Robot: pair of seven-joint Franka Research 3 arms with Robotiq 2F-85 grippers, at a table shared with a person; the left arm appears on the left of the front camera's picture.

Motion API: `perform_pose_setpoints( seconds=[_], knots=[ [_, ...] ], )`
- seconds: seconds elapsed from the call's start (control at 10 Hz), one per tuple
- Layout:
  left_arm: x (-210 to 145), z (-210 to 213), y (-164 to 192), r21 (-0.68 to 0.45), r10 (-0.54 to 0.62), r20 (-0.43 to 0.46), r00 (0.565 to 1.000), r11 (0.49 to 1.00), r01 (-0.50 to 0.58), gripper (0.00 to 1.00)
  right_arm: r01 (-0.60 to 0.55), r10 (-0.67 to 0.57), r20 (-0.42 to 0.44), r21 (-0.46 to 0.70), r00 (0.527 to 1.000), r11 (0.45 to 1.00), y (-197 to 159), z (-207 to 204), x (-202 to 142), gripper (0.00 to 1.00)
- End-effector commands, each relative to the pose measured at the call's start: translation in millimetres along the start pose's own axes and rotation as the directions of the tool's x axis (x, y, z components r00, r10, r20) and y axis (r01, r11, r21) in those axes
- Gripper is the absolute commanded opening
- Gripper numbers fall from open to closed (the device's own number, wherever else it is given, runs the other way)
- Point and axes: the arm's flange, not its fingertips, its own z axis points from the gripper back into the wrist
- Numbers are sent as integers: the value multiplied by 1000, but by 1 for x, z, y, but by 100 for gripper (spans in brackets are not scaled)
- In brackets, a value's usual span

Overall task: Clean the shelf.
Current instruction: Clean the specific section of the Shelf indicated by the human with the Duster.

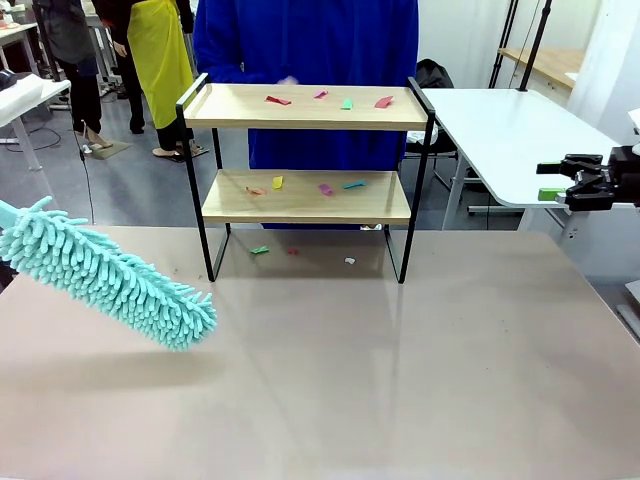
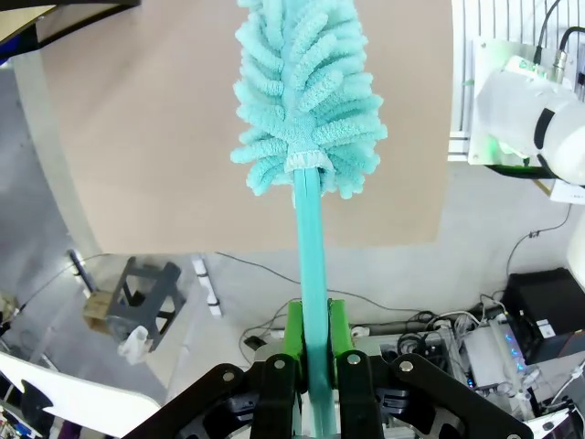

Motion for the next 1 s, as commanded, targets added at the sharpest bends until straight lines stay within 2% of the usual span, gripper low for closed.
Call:
perform_pose_setpoints(
  seconds=[0.0, 0.9],
  knots=[
    [-1, 2, -1, -5, -8, -13, 1000, 1000, 8, 13, -6, 6, 1, 3, 1000, 1000, 1, -1, 3, 100],
    [-1, 2, -1, -5, -8, -13, 1000, 1000, 8, 13, -6, 6, 1, 3, 1000, 1000, 1, -1, 3, 100]
  ],
)
